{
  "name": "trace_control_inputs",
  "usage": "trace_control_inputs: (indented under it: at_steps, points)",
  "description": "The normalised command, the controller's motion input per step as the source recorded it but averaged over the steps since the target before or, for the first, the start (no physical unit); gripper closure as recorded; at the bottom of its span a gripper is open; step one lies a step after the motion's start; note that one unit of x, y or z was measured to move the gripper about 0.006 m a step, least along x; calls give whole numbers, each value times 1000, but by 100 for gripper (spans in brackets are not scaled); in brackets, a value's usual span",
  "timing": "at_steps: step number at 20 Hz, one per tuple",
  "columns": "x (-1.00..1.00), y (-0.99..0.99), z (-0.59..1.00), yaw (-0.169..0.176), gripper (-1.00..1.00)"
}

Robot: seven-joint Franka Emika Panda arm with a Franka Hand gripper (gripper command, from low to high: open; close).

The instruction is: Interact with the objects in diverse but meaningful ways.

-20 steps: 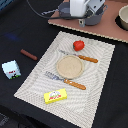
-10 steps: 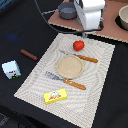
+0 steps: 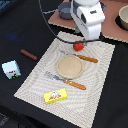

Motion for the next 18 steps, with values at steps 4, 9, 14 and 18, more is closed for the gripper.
trace_control_inputs:
  at_steps: [4, 9, 14, 18]
  points:
    - [2, 23, -489, 53, -100]
    - [106, 170, -186, 35, 100]
    - [426, 263, 250, 0, 100]
    - [404, 251, 252, 0, 100]
